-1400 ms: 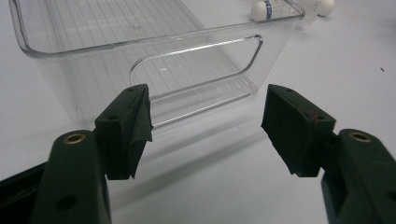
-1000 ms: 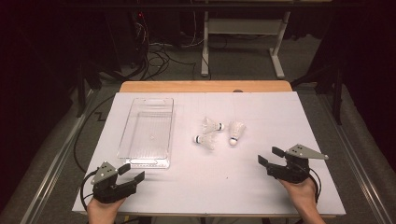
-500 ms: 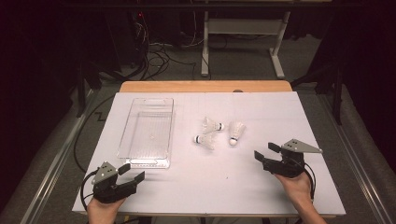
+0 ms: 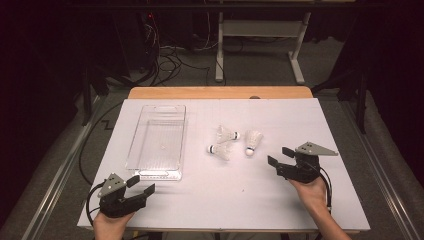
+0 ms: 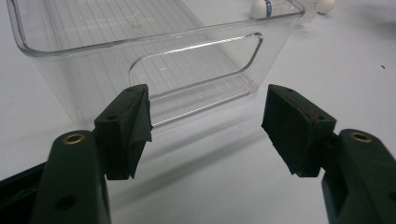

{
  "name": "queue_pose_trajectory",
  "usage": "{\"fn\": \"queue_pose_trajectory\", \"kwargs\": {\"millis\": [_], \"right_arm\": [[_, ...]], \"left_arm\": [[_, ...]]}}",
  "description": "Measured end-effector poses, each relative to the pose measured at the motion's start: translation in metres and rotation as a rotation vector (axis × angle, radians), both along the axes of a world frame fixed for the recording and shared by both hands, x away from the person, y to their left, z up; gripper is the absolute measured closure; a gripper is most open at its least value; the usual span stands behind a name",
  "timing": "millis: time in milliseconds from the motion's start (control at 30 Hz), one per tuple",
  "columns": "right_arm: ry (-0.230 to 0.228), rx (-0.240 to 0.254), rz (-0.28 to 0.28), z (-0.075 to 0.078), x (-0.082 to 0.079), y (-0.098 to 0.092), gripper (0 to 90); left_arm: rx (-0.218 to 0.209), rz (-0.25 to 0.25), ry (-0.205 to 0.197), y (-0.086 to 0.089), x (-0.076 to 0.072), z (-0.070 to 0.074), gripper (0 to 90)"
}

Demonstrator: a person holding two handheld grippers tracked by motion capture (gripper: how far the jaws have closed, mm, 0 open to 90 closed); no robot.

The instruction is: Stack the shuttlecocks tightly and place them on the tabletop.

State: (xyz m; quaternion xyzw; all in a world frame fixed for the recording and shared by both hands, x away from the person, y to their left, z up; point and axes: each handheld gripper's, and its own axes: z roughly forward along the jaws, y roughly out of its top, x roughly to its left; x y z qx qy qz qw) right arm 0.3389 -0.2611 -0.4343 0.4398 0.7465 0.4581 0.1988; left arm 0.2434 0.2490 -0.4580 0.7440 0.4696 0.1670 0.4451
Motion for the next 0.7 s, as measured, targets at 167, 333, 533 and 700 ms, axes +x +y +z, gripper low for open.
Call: {"fn": "queue_pose_trajectory", "kwargs": {"millis": [167,333,533,700], "right_arm": [[0.011,-0.002,0.002,0.002,0.007,0.004,32.6],[0.014,0.005,0.008,0.005,0.012,0.008,33.1],[0.024,0.003,0.01,0.007,0.018,0.011,33.3],[0.024,-0.006,0.011,0.009,0.025,0.014,33.1]], "left_arm": [[0.001,-0.001,0.001,0.0,0.0,0.0,33.2],[0.0,0.0,0.001,0.0,0.0,0.0,33.1],[0.001,0.0,0.0,0.0,0.0,0.0,33.1],[0.005,0.0,0.002,0.001,0.001,0.0,33.2]]}}
